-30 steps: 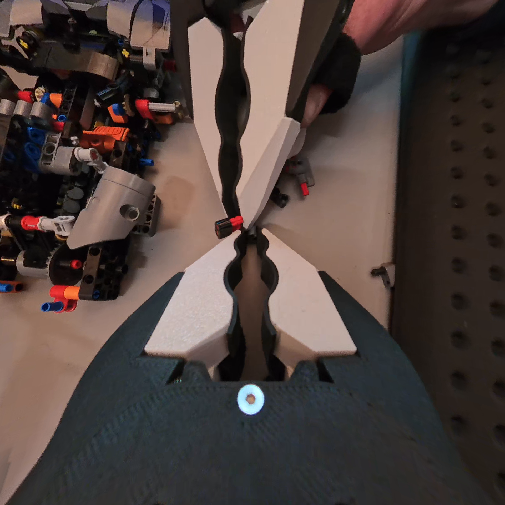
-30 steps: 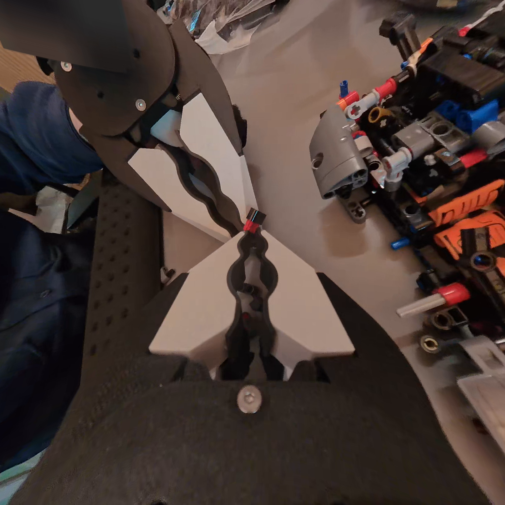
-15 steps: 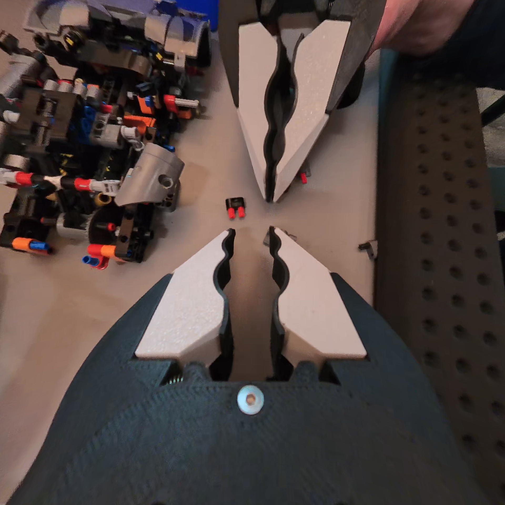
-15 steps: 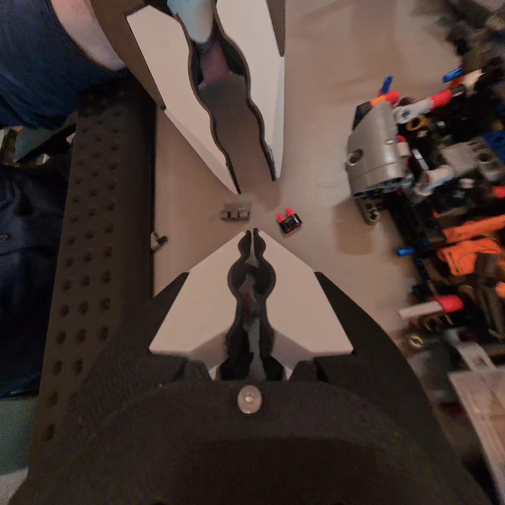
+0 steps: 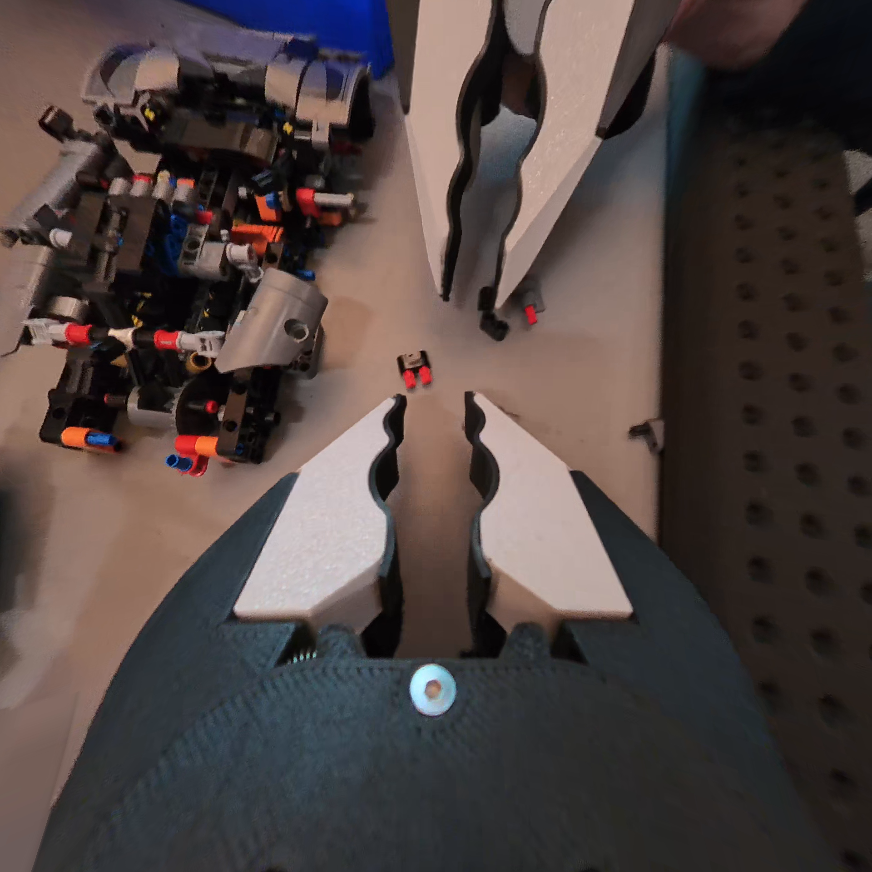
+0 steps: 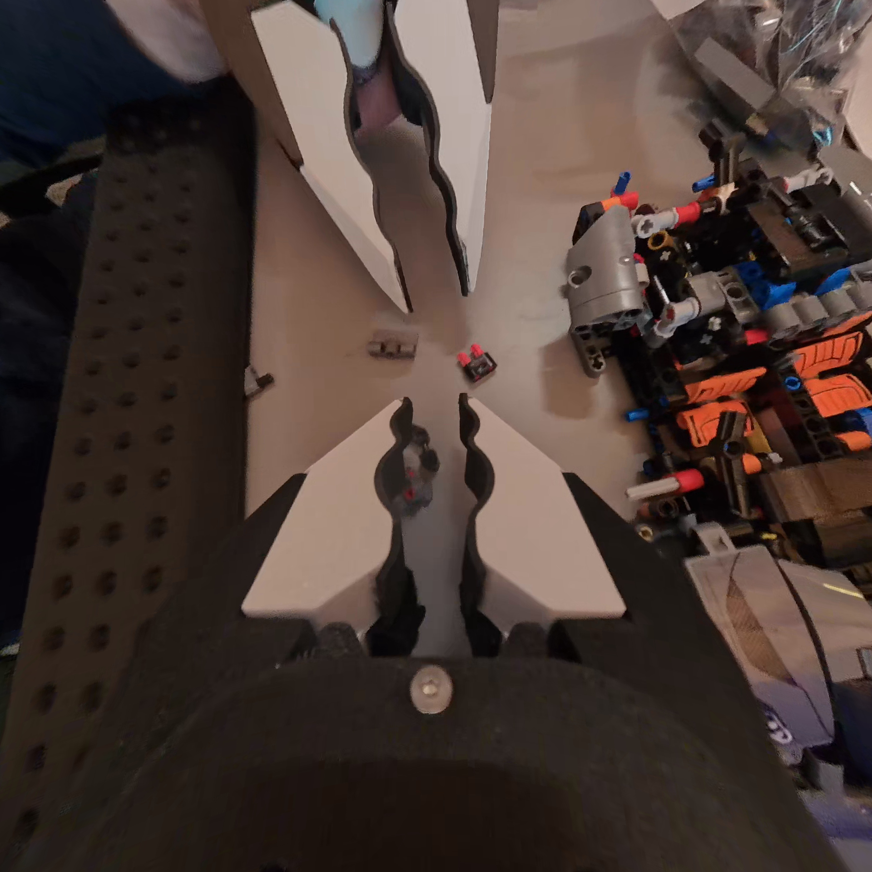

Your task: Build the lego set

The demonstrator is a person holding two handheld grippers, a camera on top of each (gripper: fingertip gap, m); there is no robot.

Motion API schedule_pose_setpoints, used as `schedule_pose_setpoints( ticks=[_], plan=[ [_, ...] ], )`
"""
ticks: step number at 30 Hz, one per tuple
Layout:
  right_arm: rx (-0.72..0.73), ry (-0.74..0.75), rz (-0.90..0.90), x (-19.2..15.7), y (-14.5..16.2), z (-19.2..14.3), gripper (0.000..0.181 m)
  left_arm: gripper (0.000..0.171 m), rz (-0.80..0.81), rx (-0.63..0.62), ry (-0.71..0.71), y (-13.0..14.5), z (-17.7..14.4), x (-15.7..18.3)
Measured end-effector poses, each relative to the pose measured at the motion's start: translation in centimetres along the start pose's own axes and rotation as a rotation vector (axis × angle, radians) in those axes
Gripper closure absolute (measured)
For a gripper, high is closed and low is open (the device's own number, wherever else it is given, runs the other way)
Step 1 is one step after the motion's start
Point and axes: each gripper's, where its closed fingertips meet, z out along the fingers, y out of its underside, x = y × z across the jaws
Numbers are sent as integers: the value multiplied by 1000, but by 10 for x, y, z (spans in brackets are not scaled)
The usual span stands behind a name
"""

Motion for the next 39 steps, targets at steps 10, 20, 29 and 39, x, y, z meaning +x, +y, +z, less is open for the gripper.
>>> schedule_pose_setpoints(
  ticks=[10,20,29,39],
  plan=[
    [-54,-129,-167,-46,18,-15,163,140,206,-10,262,-3,3,74],
    [-58,-214,-206,-62,17,-2,165,158,464,-129,303,19,10,96],
    [-56,-199,-207,-59,17,-3,167,171,408,-144,294,18,24,92],
    [-17,-244,-268,-77,6,1,162,160,337,-144,249,18,10,75]
  ],
)
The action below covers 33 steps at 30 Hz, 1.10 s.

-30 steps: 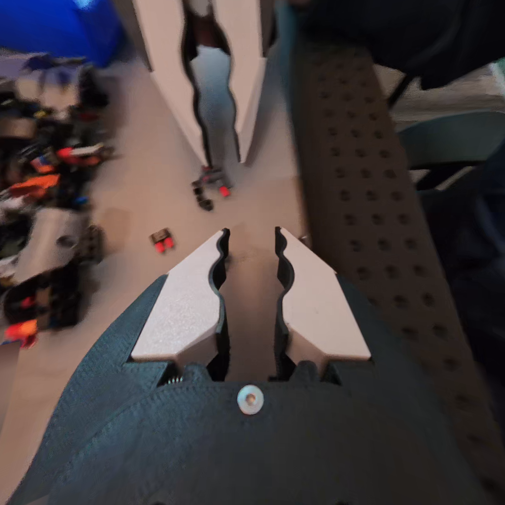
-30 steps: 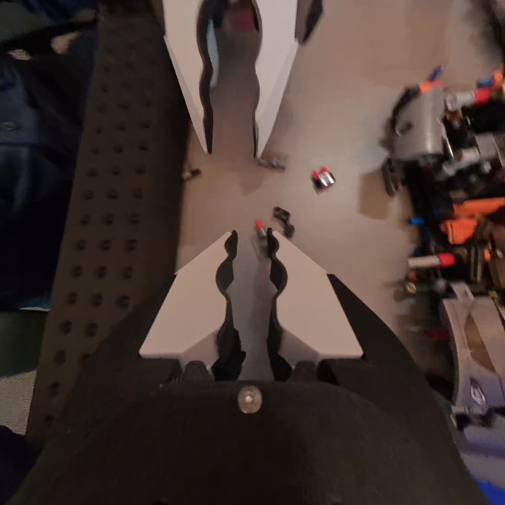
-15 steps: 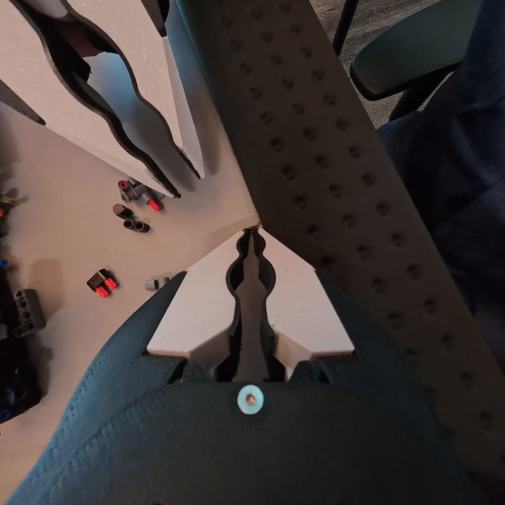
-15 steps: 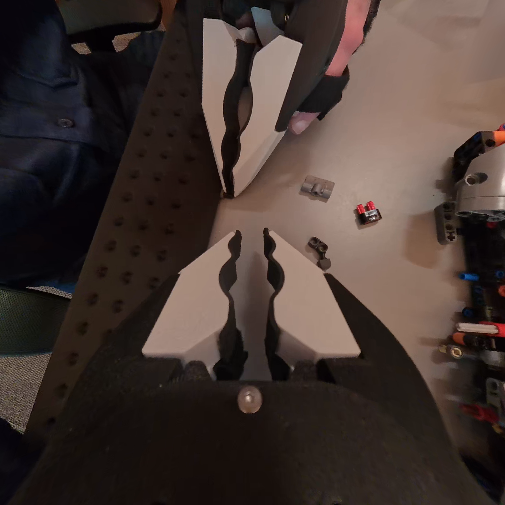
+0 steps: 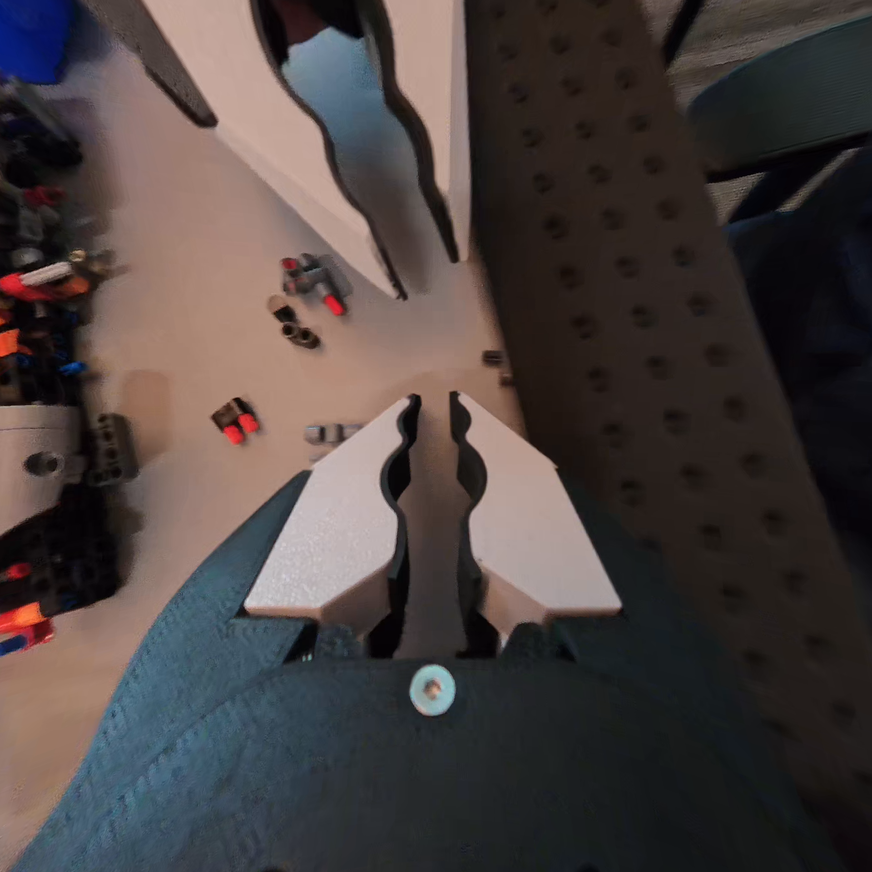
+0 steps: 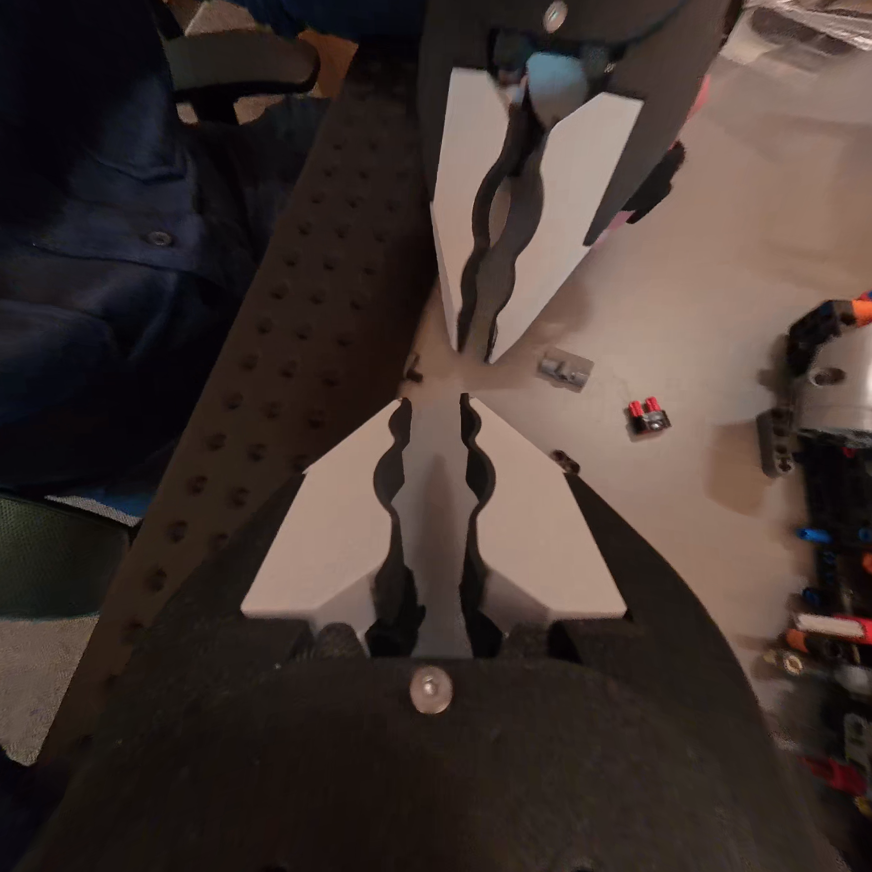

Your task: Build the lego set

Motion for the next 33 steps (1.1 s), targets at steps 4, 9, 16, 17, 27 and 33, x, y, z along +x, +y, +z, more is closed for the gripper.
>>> schedule_pose_setpoints(
  ticks=[4,9,16,17,27,33],
  plan=[
    [-171,-11,-89,-7,15,26,164,152,46,-53,30,9,2,17],
    [-203,-3,-165,-7,9,39,180,160,49,-29,42,7,3,21],
    [-222,31,-253,-7,7,39,181,166,66,-29,26,2,8,21],
    [-228,33,-267,-6,7,39,181,167,68,-26,25,2,8,22],
    [-212,-71,-272,-11,1,40,181,168,28,32,65,-7,8,24],
    [-235,-103,-295,-12,1,41,181,169,3,37,77,-6,9,25]
  ],
)
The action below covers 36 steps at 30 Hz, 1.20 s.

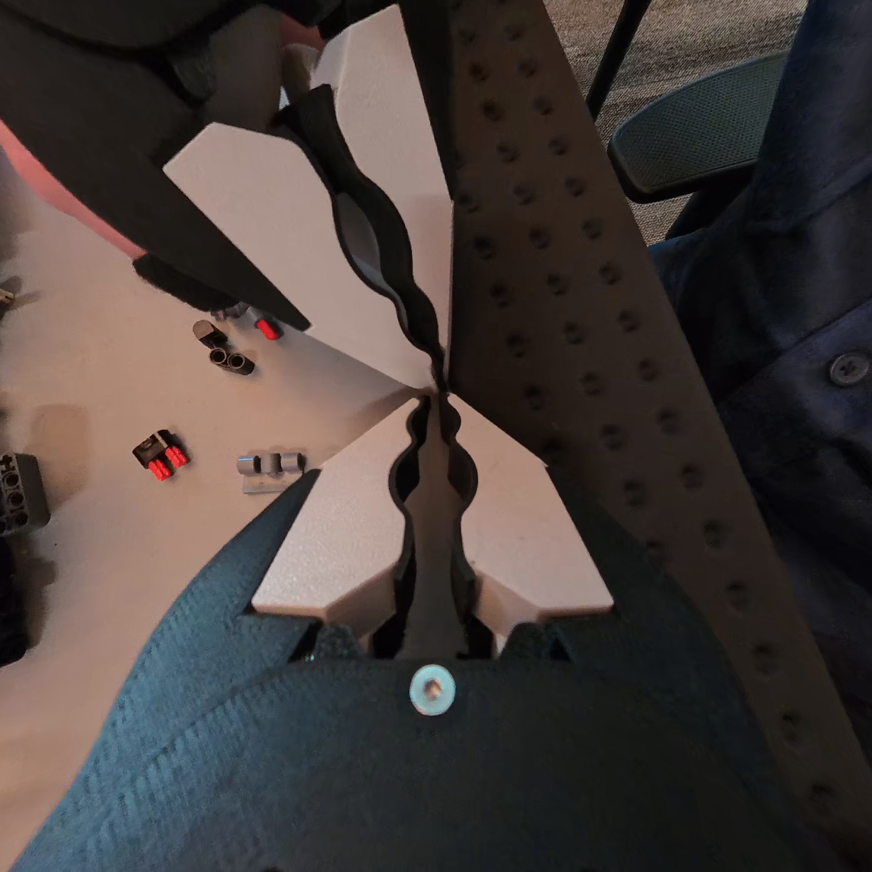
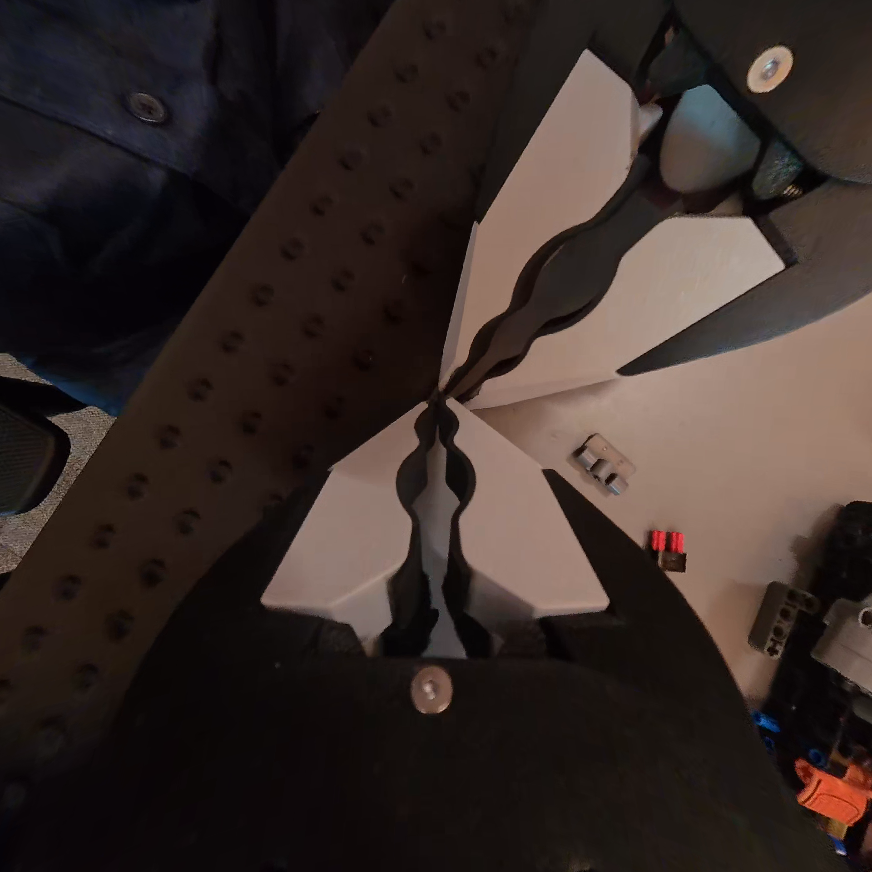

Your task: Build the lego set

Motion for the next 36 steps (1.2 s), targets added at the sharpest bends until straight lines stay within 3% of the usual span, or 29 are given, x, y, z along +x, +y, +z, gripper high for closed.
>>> schedule_pose_setpoints(
  ticks=[14,16,19,25,36],
  plan=[
    [-90,69,37,15,20,-6,181,156,-48,-20,-8,8,-5,-5],
    [-61,25,57,8,18,-8,181,156,-43,-6,-6,6,-7,-4],
    [-55,-26,51,0,15,-5,166,157,-13,-10,-13,4,-5,-4],
    [-27,-36,47,0,9,1,178,162,31,-33,-30,5,1,-5],
    [-10,-11,98,7,7,3,179,157,-57,4,-8,2,3,-8]
  ],
)
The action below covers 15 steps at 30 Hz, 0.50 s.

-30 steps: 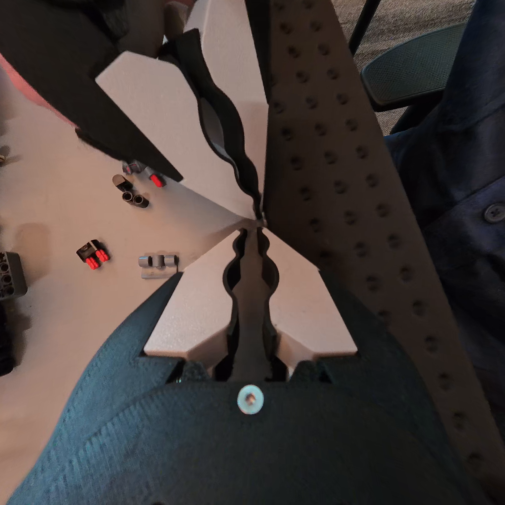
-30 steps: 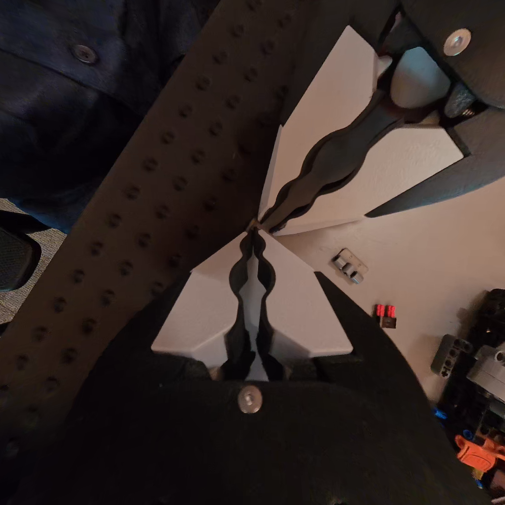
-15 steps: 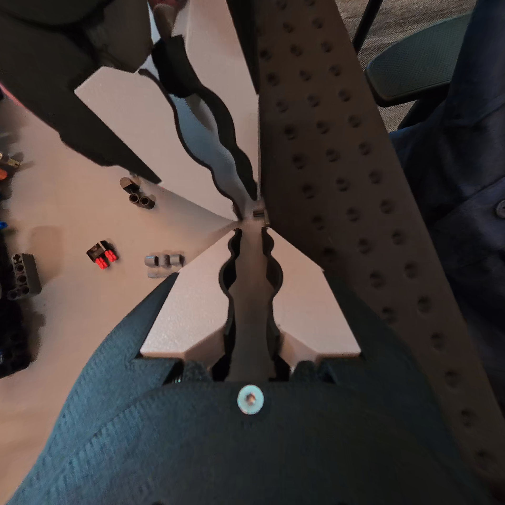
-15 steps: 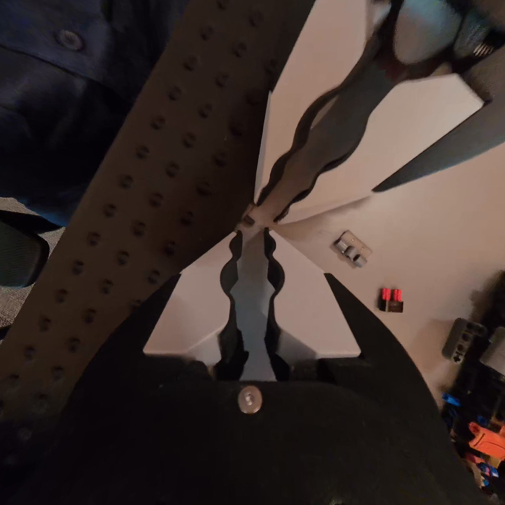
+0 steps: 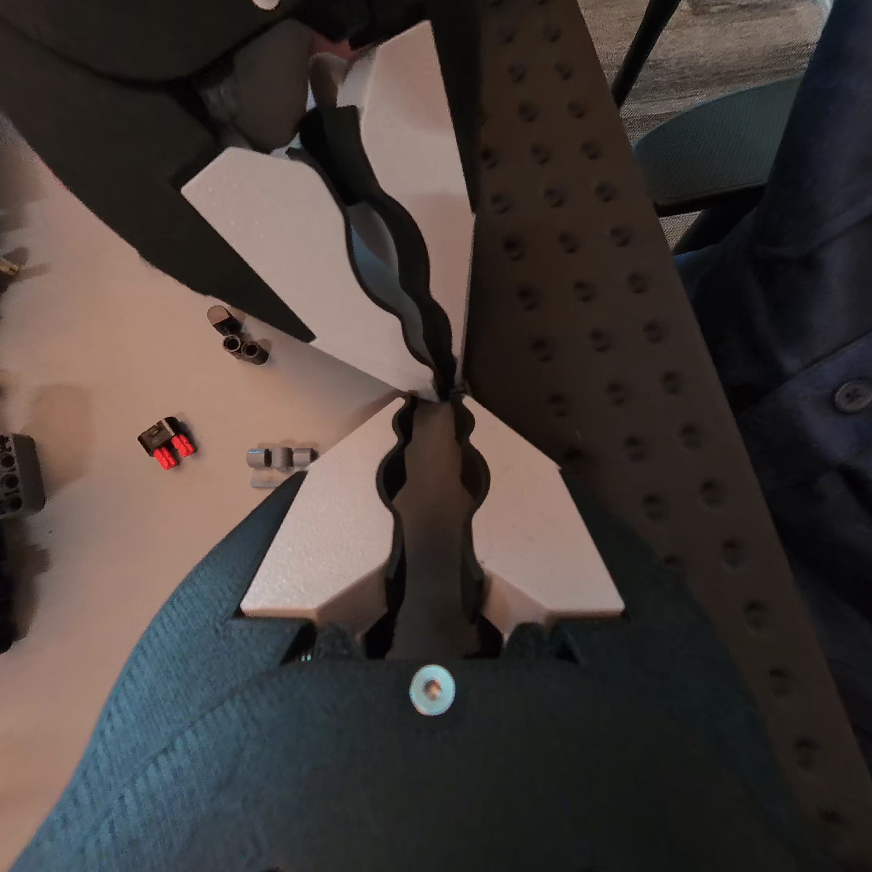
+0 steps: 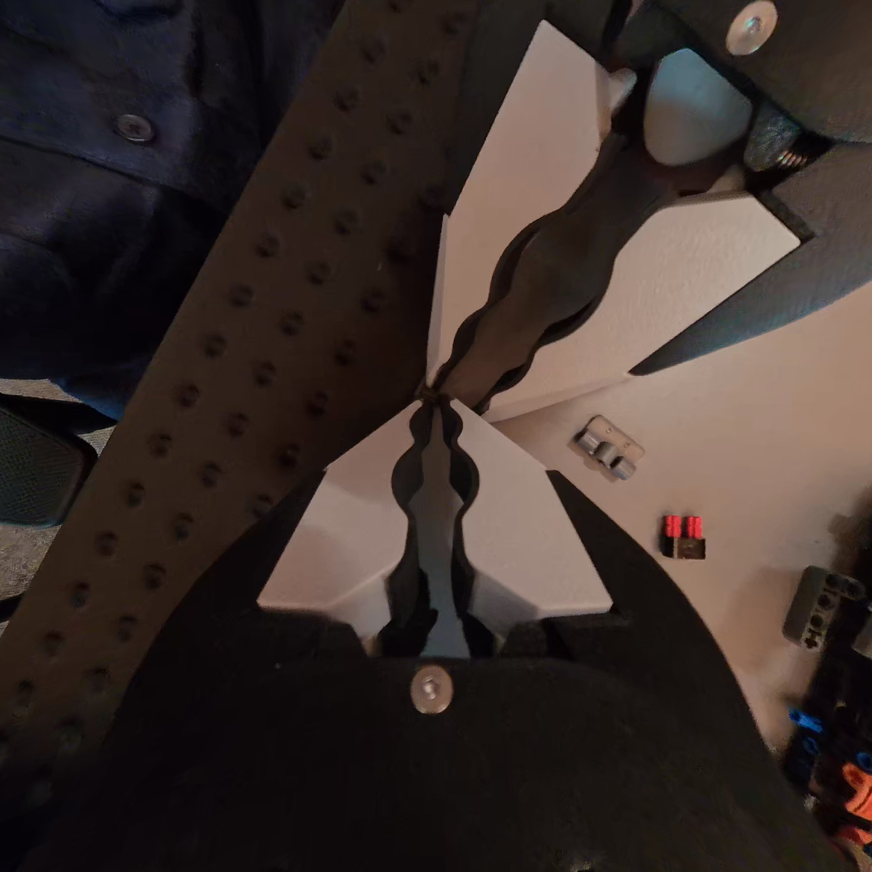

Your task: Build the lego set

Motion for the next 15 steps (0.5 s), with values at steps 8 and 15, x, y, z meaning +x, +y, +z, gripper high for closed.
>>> schedule_pose_setpoints(
  ticks=[8,15],
  plan=[
    [21,3,14,3,3,-8,179,139,-55,19,-19,-1,-1,-9],
    [32,-22,28,-2,-1,-1,170,134,-19,10,-31,0,-2,-10]
  ],
)
